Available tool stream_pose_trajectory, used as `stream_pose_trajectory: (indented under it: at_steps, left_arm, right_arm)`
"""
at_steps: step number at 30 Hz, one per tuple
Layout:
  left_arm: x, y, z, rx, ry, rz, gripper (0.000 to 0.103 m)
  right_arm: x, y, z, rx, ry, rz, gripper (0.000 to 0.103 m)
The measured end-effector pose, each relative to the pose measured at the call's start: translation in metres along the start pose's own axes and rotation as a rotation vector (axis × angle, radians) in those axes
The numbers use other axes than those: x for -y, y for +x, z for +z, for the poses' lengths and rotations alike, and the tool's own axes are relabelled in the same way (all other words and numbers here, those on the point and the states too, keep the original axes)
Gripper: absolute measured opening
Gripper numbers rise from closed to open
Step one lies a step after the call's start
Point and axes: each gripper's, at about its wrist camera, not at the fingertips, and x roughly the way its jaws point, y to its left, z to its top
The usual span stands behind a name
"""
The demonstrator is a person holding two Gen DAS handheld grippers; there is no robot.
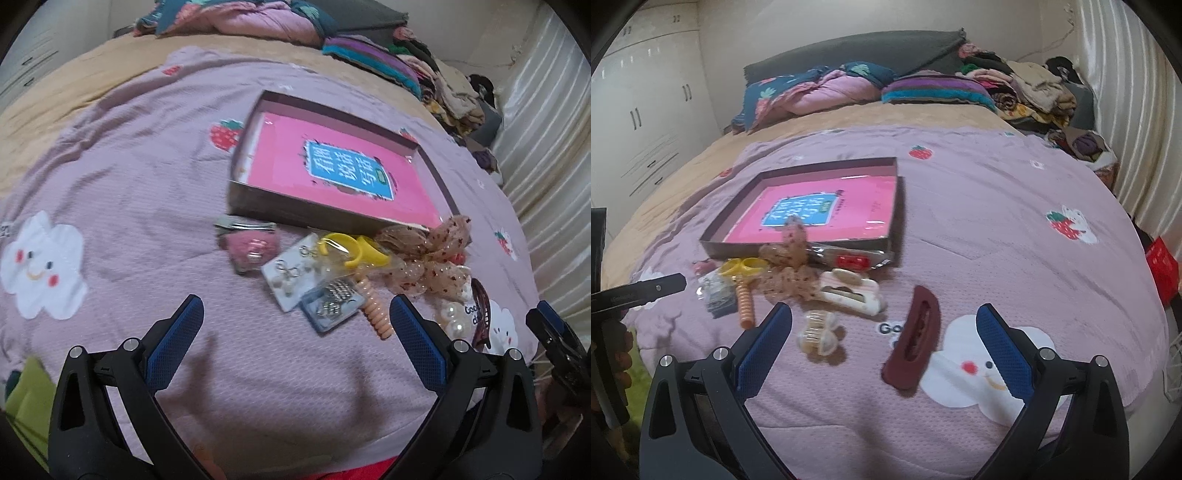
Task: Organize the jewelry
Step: 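Grasp the clear hairpin box with the left tool while the right grasps the maroon claw clip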
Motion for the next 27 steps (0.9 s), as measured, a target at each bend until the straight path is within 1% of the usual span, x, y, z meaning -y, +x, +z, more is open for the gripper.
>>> stream_pose_trajectory:
  at_steps: [2,4,8,9,11,12,14,15,16,21,23,24,25,26,27]
  left_arm:
    - [0.007,0.007,-0.001,-0.009,0.025,-0.001,0.094]
    - [0.013,0.014,-0.003,-0.021,0.044,-0.022,0.094]
    - [0.025,0.026,-0.008,-0.048,0.089,-0.026,0.093]
    - [0.027,0.027,-0.010,-0.051,0.094,-0.032,0.091]
    - [0.032,0.031,-0.013,-0.062,0.109,-0.035,0.083]
    - [0.033,0.033,-0.014,-0.064,0.114,-0.029,0.080]
    - [0.033,0.036,-0.014,-0.071,0.112,-0.024,0.071]
    - [0.033,0.038,-0.014,-0.074,0.108,-0.033,0.070]
    - [0.032,0.040,-0.014,-0.077,0.103,-0.033,0.069]
    - [0.033,0.044,-0.013,-0.077,0.101,-0.017,0.068]
    - [0.033,0.047,-0.011,-0.074,0.098,-0.011,0.068]
    - [0.033,0.048,-0.010,-0.074,0.098,-0.007,0.068]
    - [0.032,0.049,-0.009,-0.074,0.093,-0.003,0.065]
    - [0.032,0.050,-0.009,-0.073,0.089,-0.002,0.065]
    - [0.032,0.052,-0.008,-0.075,0.084,-0.003,0.064]
  right_arm:
    - [0.006,0.004,-0.001,-0.011,0.008,-0.010,0.099]
    - [0.011,0.009,-0.004,-0.026,0.018,-0.015,0.099]
    - [0.022,0.021,-0.009,-0.064,0.048,-0.015,0.099]
    - [0.024,0.023,-0.010,-0.070,0.052,-0.013,0.099]
    - [0.028,0.029,-0.012,-0.088,0.061,-0.010,0.099]
    - [0.030,0.034,-0.014,-0.103,0.073,-0.001,0.099]
    - [0.034,0.040,-0.015,-0.126,0.094,0.019,0.099]
    - [0.036,0.044,-0.016,-0.141,0.112,0.032,0.097]
    - [0.037,0.047,-0.017,-0.154,0.123,0.044,0.089]
    - [0.043,0.071,-0.021,-0.235,0.184,0.107,0.070]
    - [0.044,0.076,-0.022,-0.246,0.196,0.114,0.064]
    - [0.044,0.077,-0.022,-0.245,0.196,0.114,0.059]
    - [0.044,0.078,-0.022,-0.243,0.192,0.119,0.052]
    - [0.045,0.078,-0.022,-0.242,0.189,0.121,0.048]
    - [0.046,0.078,-0.022,-0.240,0.187,0.127,0.042]
